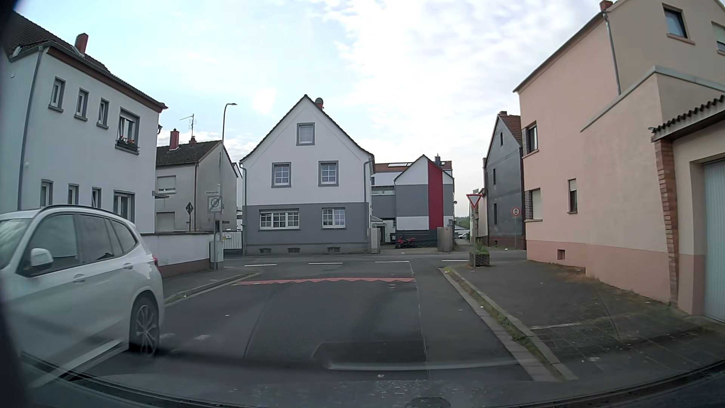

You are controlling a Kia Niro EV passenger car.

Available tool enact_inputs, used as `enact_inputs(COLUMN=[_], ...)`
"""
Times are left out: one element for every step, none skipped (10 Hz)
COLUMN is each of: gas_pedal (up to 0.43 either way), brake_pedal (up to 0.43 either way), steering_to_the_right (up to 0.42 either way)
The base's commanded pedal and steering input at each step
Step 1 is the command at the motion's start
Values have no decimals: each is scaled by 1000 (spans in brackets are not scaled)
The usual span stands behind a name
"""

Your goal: Follow the waypoints while adhering to traffic rules and regulations

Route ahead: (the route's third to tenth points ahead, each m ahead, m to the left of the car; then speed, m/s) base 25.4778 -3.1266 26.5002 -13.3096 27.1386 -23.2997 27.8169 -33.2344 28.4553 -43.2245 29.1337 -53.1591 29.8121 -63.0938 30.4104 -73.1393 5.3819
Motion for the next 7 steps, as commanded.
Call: enact_inputs(gas_pedal=[0, 0, 0, 0, 0, 0, 0], brake_pedal=[0, 0, 0, 0, 6, 12, 18], steering_to_the_right=[11, 11, 11, 11, 10, 10, 10])
